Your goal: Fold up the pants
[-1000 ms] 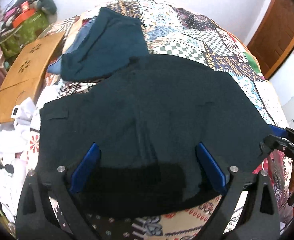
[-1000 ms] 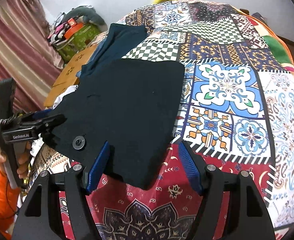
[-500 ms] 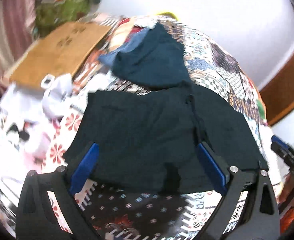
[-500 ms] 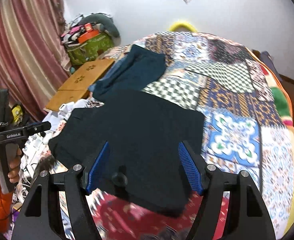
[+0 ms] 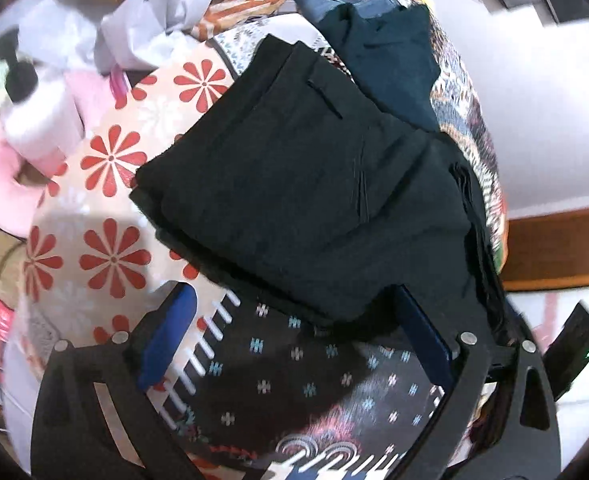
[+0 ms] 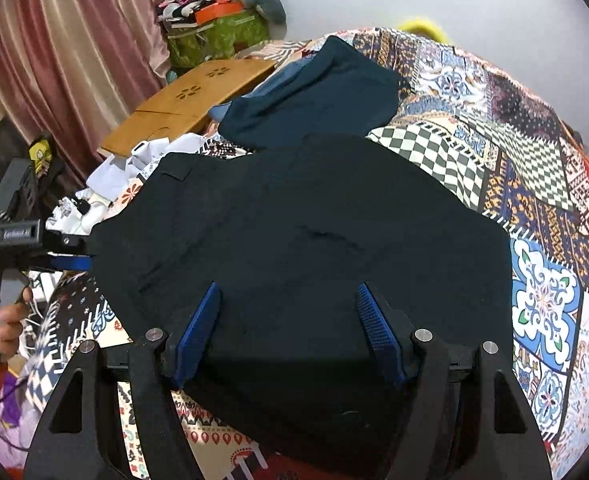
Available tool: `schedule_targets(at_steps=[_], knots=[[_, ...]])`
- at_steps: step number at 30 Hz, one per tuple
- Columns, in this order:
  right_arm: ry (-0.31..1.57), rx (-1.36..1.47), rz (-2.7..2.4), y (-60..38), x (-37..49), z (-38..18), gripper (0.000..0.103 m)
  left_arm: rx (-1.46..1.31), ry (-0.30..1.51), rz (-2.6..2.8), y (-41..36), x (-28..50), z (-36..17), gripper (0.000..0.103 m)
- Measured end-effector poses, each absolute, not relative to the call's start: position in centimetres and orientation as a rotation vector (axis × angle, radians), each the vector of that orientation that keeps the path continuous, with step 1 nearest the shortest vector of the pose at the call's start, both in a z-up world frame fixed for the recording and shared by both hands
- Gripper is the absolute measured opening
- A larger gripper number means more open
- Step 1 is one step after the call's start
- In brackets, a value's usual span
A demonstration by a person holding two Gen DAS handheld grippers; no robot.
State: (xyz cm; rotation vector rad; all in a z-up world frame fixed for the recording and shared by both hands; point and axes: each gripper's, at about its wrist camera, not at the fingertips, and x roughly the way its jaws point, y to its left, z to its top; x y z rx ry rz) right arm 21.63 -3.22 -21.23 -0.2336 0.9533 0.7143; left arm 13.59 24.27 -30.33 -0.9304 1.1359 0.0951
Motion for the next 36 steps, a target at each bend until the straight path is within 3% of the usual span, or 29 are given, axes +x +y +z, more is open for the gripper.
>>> schedule_targets(at_steps=[7, 14, 17, 26, 36], knots=[[0.966, -0.214, 0.74, -3.3, 21.7, -21.5, 0.068, -1.078, 1.109, 0.066, 25.8, 15.5, -32.3, 0.1], [0.97, -0.191, 0.745, -3.3, 21.6, -21.6, 0.068, -0.986, 1.092, 0.154, 26.6, 16.9, -32.1, 0.036], [0.975, -0.164, 0.749, -3.6, 21.7, -21.5, 0.068, -0.91, 1.054, 0.187, 26.2, 17.1, -30.5, 0.026], [0.999, 0.025, 0.66, -10.8, 22.9, -20.4, 0.067, -0.548, 0.804, 0.179, 21.8, 18.4, -18.3, 0.019], [1.022, 0.039, 0.438, -18.8, 21.9, -22.6, 0.067, -0.299, 0.585, -0.069, 9.1, 22.6, -7.4, 0.018]])
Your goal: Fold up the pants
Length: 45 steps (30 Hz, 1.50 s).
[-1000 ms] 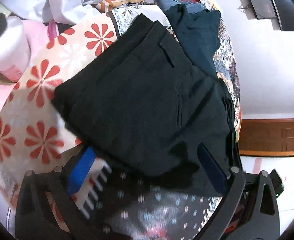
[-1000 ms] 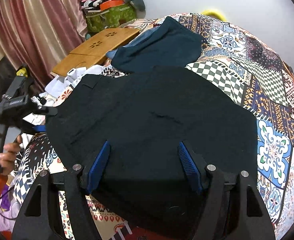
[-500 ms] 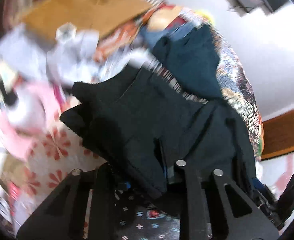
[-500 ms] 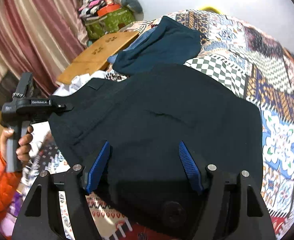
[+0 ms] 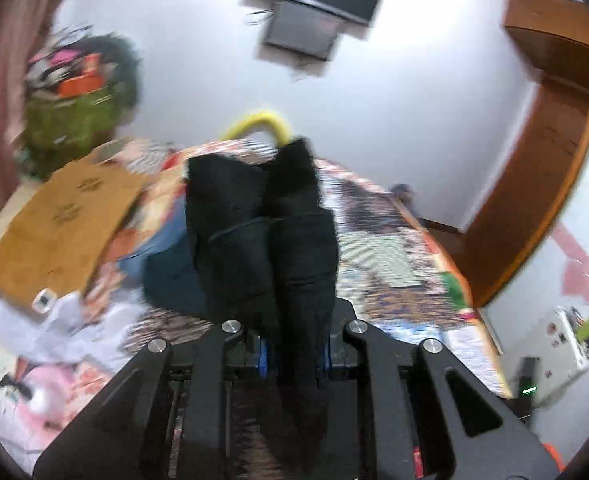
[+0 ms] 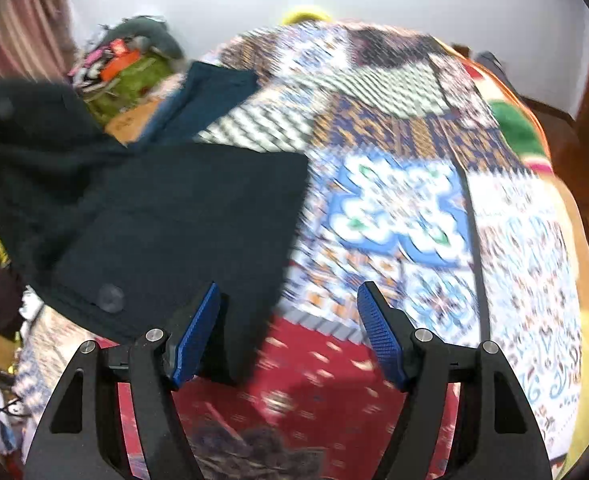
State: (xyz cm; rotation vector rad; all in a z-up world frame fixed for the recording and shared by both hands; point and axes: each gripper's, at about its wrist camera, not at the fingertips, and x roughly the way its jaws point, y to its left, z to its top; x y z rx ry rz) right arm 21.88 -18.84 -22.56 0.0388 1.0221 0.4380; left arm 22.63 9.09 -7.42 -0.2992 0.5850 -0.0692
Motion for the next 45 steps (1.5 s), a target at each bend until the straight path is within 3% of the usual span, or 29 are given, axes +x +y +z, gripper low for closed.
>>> schedule_targets(at_steps=[6, 17, 18, 19, 20, 22, 23, 29, 35, 40, 45], knots=[[1.027, 0.109, 0.459, -19.7, 21.4, -23.2, 0.067, -0.216, 0.644, -0.266, 0.3, 25.8, -8.0, 0.016], [1.012, 0.139, 0.47, -20.2, 21.2, -23.4, 0.067, -0.069, 0.989, -0.402, -9.4, 27.5, -17.7, 0.019], [1.011, 0.144, 0.472, -20.3, 21.1, -23.4, 0.067, -0.044, 0.995, -0.401, -9.5, 27.2, -17.8, 0.022], [1.01, 0.149, 0.474, -20.3, 21.1, -23.4, 0.067, -0.022, 1.004, -0.402, -9.7, 26.8, -17.6, 0.035], [1.008, 0.153, 0.475, -20.4, 21.0, -23.4, 0.067, -0.008, 1.015, -0.411, -9.4, 26.7, -17.6, 0.059], [1.001, 0.155, 0.475, -20.6, 20.8, -23.3, 0.067, 0.005, 1.019, -0.415, -9.0, 26.1, -17.2, 0.083], [0.996, 0.155, 0.473, -20.6, 20.7, -23.3, 0.067, 0.005, 0.997, -0.41, -8.8, 25.7, -16.7, 0.087], [0.985, 0.157, 0.458, -21.1, 20.4, -22.7, 0.068, 0.046, 0.868, -0.282, -5.0, 26.5, -13.5, 0.101], [0.961, 0.158, 0.437, -21.8, 19.8, -21.6, 0.068, 0.083, 0.826, -0.116, 0.4, 31.5, -13.1, 0.102], [0.935, 0.174, 0.412, -22.7, 19.5, -20.6, 0.068, 0.166, 0.939, -0.027, 3.3, 37.0, -16.6, 0.102], [0.915, 0.156, 0.389, -22.9, 19.3, -19.7, 0.068, 0.286, 1.129, 0.055, 5.0, 40.3, -23.7, 0.102]])
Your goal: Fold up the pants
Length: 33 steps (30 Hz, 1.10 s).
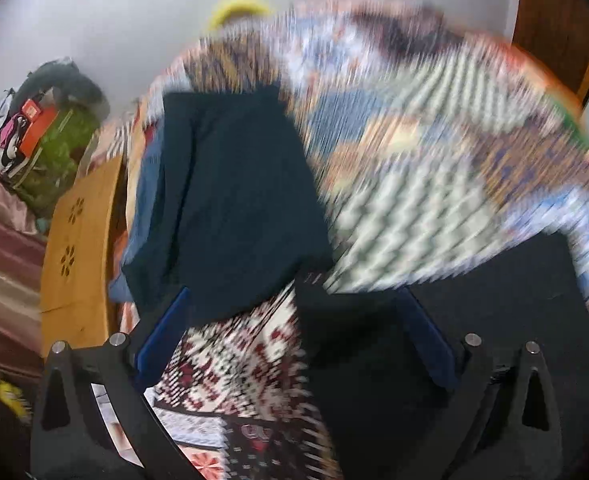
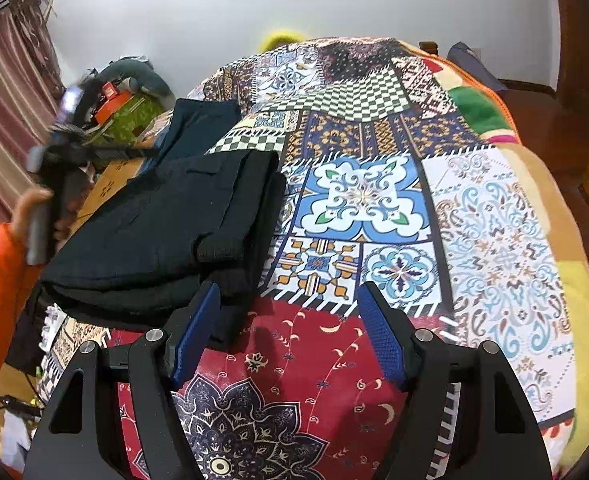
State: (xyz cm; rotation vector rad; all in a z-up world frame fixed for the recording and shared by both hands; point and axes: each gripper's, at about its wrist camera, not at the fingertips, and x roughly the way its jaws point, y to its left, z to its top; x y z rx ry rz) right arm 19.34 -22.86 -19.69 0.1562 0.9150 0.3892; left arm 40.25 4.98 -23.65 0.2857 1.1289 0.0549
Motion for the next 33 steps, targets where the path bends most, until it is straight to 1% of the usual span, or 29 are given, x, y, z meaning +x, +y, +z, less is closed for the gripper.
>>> schedule_targets(at_steps=[2, 4, 6, 13, 21, 28, 33], knots=[[0.91, 0.149, 0.384, -22.9, 19.3, -19.4, 0.068, 0.294, 1.199, 0.029, 5.7, 40.1, -26.3, 0.103], [0.902, 0.145, 0.381, -22.9, 19.2, -19.2, 0.068, 0.208, 1.18, 0.016, 7.1, 38.7, -26.7, 0.103], [0.896, 0.145, 0.38, -23.0, 18.9, -19.0, 0.068, 0.181, 1.193, 0.018, 7.9, 37.6, -26.6, 0.103], [0.876, 0.137, 0.404, -22.1, 18.5, -18.3, 0.068, 0.217, 1.185, 0.038, 9.2, 30.1, -24.8, 0.103], [0.848, 0.114, 0.468, -20.1, 16.9, -17.3, 0.068, 0.101, 1.173, -0.058, 8.9, 23.0, -22.8, 0.103], [0.833, 0.081, 0.485, -19.2, 15.8, -16.7, 0.068, -0.014, 1.162, -0.167, 7.2, 19.6, -21.9, 0.103], [0.839, 0.077, 0.489, -18.8, 15.4, -17.0, 0.068, 0.041, 1.082, -0.188, 4.2, 18.3, -20.8, 0.102]])
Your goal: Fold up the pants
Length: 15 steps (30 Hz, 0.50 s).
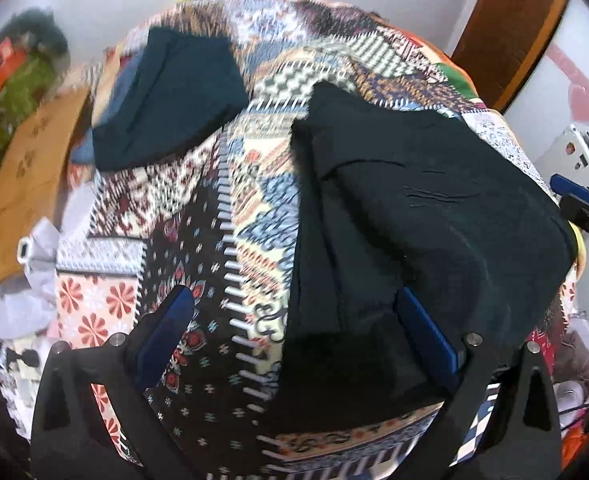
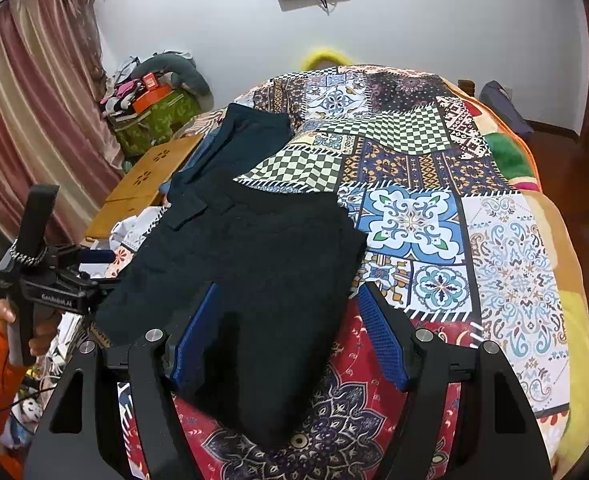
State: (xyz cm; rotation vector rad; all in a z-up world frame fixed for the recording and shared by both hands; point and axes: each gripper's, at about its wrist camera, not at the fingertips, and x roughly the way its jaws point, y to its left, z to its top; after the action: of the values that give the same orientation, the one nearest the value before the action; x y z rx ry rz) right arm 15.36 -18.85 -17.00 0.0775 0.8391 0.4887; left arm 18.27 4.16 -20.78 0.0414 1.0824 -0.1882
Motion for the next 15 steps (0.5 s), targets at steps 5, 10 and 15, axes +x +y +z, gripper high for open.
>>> schedule_targets(at_steps=[5, 10, 15], knots=[[0.864, 0.058, 0.48, -18.8, 15.0, -18.4, 0.068, 0.108, 0.968, -0.156, 3.2, 16.9, -19.3, 0.102], [0.906, 0.103, 0.51, -19.7, 15.0, -19.8, 0.068, 0.132, 0.99, -0.084, 4.5, 16.3, -21.2, 0.103], [0.89, 0.091, 0.489, -21.0, 14.1, -19.5, 0.063, 0.163, 0.953, 0.057, 6.2, 15.7, -21.4, 0.098]])
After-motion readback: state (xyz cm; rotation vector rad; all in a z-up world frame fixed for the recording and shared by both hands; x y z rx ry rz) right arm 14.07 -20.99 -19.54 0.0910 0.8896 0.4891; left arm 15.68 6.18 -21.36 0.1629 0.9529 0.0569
